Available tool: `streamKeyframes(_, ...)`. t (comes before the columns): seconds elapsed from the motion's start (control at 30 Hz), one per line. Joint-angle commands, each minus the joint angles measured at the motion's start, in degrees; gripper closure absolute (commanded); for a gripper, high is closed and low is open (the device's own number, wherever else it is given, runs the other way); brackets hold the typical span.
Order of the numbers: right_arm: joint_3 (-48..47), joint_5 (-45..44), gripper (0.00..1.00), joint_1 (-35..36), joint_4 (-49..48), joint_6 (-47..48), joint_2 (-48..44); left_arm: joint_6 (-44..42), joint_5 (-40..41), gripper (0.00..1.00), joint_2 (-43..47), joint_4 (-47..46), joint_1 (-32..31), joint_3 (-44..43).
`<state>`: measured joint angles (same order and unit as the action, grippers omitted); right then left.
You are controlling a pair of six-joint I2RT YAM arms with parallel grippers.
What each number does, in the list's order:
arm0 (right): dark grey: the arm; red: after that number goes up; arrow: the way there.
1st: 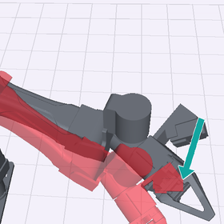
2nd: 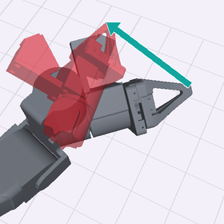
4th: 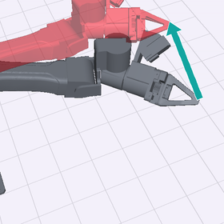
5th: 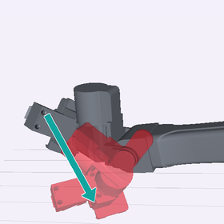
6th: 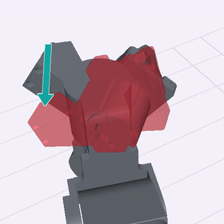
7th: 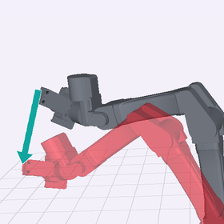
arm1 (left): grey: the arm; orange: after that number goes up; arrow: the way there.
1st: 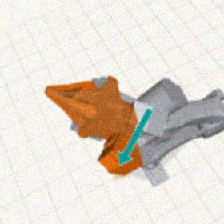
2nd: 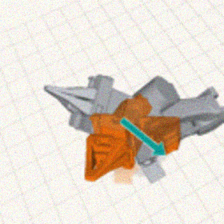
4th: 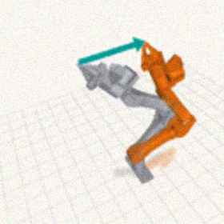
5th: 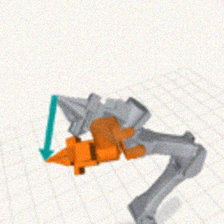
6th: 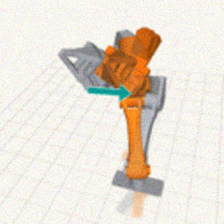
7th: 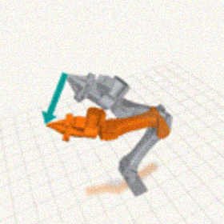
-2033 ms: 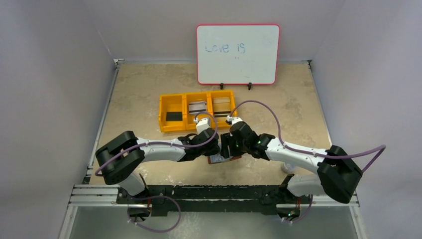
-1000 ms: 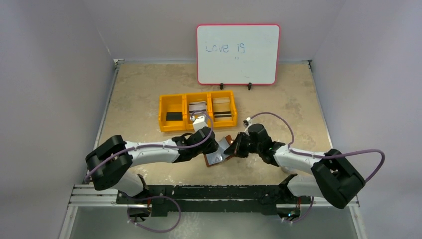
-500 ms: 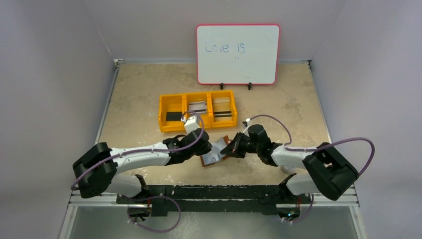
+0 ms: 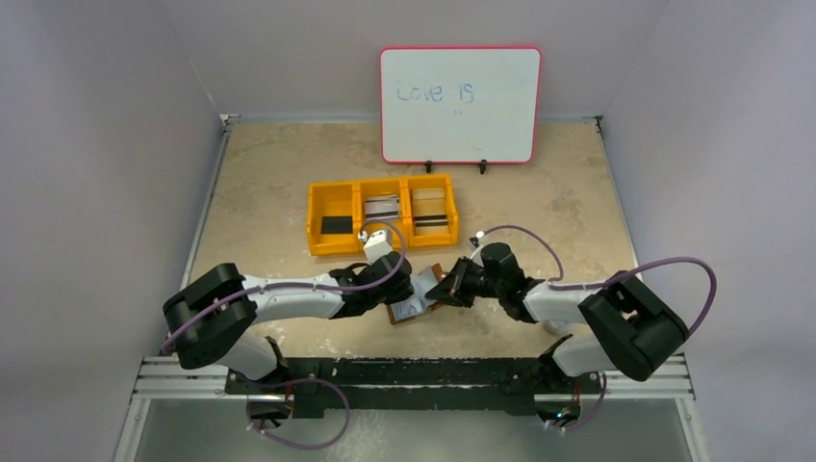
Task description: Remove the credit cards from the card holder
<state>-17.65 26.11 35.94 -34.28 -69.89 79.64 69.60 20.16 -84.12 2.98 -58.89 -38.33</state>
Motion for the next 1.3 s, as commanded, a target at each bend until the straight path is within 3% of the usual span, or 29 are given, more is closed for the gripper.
streamKeyframes(0.0, -1.29, 1.73, 0.9, -0.33, 0.05, 2.51, -2.09, -2.59, 0.86, 0.95, -1.09, -6.55, 0.32, -1.99)
streamKeyframes(0.2, -6.19, -3.32, 0.65, -0.28, 16.64, 12.57, -6.98, -3.92, -0.14, 0.94, -2.61, -11.62, 0.72, -1.97)
streamKeyframes(0.37, -7.44, -9.82, 0.53, -0.29, 26.26, 14.87, -15.95, -5.94, -1.72, 0.93, -4.61, -14.72, 0.8, -3.66)
streamKeyframes(0.47, -10.07, -14.88, 0.52, -0.33, 33.71, 16.79, -19.78, -7.02, -3.35, 0.93, -6.58, -15.66, 0.86, -5.93)
streamKeyframes(0.63, -13.62, -21.33, 0.61, -0.3, 40.72, 20.25, -25.81, -7.71, -5.27, 0.92, -11.73, -13.73, 0.86, -10.28)
streamKeyframes(0.8, -11.6, -15.29, 0.84, -0.26, 37.12, 21.85, -25.25, -5.67, -5.81, 0.93, -13.4, -13.74, 0.94, -9.83)
streamKeyframes(0.93, -10.86, -10.59, 0.96, -0.26, 31.87, 25.31, -20.18, -5.22, -5.66, 0.93, -13.54, -12.6, 0.89, -9.7)
streamKeyframes(1.27, -10.16, -4.05, 1.0, -0.26, 24.61, 24.22, -6.88, -5.64, -5.12, 0.93, -12.69, -10.69, 1.12, -10.1)
